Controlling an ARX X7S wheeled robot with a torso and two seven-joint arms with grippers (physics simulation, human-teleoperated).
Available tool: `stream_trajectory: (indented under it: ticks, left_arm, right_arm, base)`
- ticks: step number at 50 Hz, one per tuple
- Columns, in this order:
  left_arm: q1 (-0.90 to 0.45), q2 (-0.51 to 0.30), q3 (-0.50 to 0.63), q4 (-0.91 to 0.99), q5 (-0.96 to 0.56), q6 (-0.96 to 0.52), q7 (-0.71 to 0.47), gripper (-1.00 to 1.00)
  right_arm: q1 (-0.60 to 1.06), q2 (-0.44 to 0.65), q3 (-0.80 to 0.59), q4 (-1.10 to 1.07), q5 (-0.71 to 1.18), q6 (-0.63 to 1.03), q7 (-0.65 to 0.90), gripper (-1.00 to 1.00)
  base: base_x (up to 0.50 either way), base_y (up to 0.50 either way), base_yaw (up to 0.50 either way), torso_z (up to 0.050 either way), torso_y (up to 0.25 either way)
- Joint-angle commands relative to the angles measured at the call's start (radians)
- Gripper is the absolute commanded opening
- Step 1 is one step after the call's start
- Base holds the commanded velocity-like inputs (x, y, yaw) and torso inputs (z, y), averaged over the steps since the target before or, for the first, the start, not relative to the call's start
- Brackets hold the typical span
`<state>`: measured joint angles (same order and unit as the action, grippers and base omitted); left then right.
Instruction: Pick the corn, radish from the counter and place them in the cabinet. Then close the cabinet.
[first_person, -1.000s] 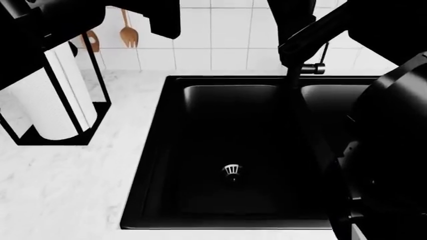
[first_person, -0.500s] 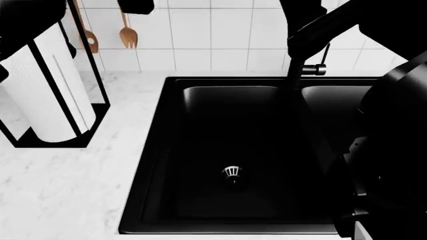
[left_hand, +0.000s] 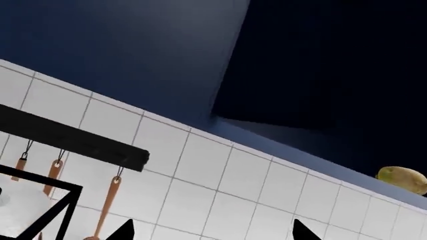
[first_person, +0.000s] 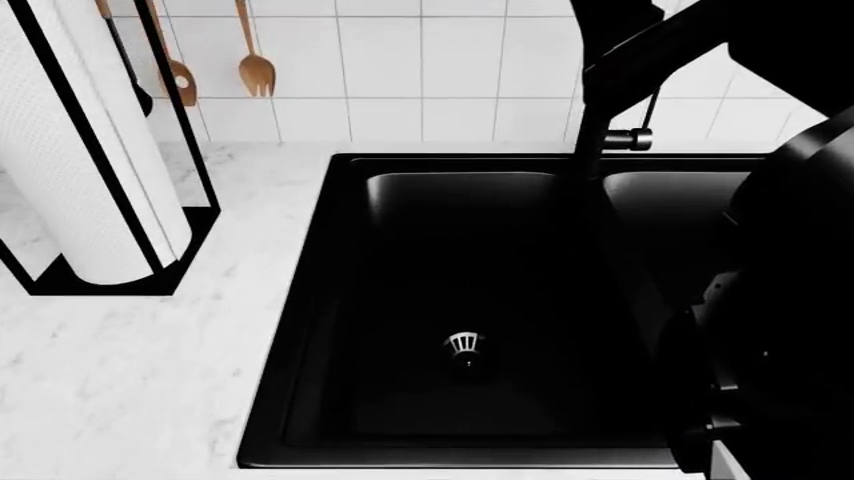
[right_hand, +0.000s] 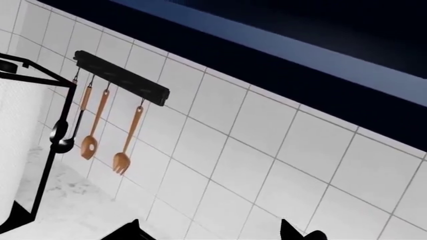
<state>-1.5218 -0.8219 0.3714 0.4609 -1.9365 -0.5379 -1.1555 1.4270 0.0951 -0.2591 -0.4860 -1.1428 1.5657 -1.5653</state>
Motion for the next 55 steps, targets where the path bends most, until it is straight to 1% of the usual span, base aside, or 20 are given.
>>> stream_trajectory:
  ticks: [1, 6, 13, 21, 34, 47, 55]
  left_arm:
    - [0.027, -0.019, -0.052, 0.019, -0.013, 0.091, -0.131, 1.0]
    - [0.018, -0.03, -0.079, 0.029, 0.017, 0.125, -0.174, 1.0]
    - [-0.024, -0.033, -0.101, 0.02, 0.068, 0.143, -0.17, 1.0]
    - [-0.131, -0.005, -0.112, -0.013, 0.128, 0.142, -0.096, 1.0]
    - [-0.291, 0.048, -0.077, -0.098, 0.211, 0.111, -0.017, 1.0]
    - [-0.408, 0.126, -0.027, -0.15, 0.18, 0.054, 0.11, 1.0]
    - [-0.476, 0.17, 0.009, -0.184, 0.163, 0.012, 0.161, 1.0]
  right_arm:
    - [0.005, 0.001, 0.001, 0.002, -0.002, 0.0, 0.0, 1.0]
    - [0.005, 0.001, 0.003, 0.002, -0.002, 0.0, 0.0, 1.0]
    - [0.014, 0.002, 0.003, 0.008, -0.005, 0.001, -0.001, 1.0]
    - [0.016, 0.003, 0.005, 0.006, -0.006, 0.001, -0.002, 1.0]
    - [0.014, 0.002, 0.011, 0.004, -0.01, 0.001, -0.001, 1.0]
    - [0.014, -0.001, 0.011, 0.004, -0.014, 0.0, 0.0, 1.0]
    - [0.011, -0.002, 0.016, 0.003, -0.013, -0.004, 0.004, 1.0]
  base:
    - [0.0, 0.0, 0.0, 0.0, 0.0]
    - [0.0, 0.0, 0.0, 0.0, 0.0]
    - [0.0, 0.0, 0.0, 0.0, 0.0]
    - [0.0, 0.0, 0.0, 0.0, 0.0]
    - [0.0, 0.0, 0.0, 0.002, 0.0]
    - [0.0, 0.0, 0.0, 0.005, 0.006]
    - [0.0, 0.0, 0.0, 0.003, 0.008]
